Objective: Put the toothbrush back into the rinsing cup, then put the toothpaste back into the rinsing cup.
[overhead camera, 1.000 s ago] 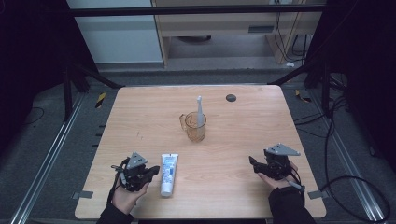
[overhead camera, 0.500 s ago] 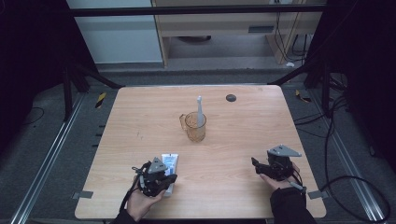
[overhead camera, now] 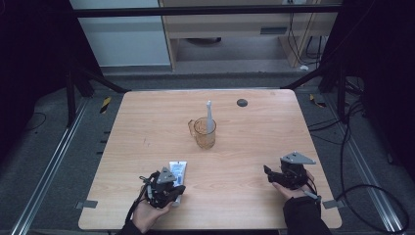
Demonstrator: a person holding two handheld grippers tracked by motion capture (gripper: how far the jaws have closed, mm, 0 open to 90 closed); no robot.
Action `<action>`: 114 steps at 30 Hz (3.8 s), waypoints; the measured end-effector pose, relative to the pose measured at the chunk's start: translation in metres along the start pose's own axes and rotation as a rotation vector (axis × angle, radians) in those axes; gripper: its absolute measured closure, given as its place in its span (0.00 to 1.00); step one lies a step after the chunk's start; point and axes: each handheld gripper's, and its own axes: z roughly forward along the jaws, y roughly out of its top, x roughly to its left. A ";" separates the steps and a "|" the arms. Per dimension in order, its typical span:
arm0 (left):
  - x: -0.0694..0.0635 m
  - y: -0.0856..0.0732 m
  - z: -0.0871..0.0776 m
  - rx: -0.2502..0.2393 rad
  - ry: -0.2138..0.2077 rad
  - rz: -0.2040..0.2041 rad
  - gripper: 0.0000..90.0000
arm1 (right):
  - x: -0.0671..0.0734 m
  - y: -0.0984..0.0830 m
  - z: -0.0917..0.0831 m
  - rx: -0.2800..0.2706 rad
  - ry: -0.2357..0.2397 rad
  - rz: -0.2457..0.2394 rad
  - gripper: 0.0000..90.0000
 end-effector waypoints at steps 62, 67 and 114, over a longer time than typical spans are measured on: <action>0.042 0.016 -0.043 -0.024 0.124 -0.044 0.60 | -0.003 0.002 -0.001 0.001 -0.007 0.018 0.32; 0.041 0.025 -0.043 0.006 0.125 -0.029 0.48 | -0.004 0.002 -0.001 0.000 -0.014 0.014 0.32; 0.045 0.042 0.023 0.258 0.083 -0.002 0.42 | -0.003 0.001 0.006 0.029 -0.006 -0.019 0.31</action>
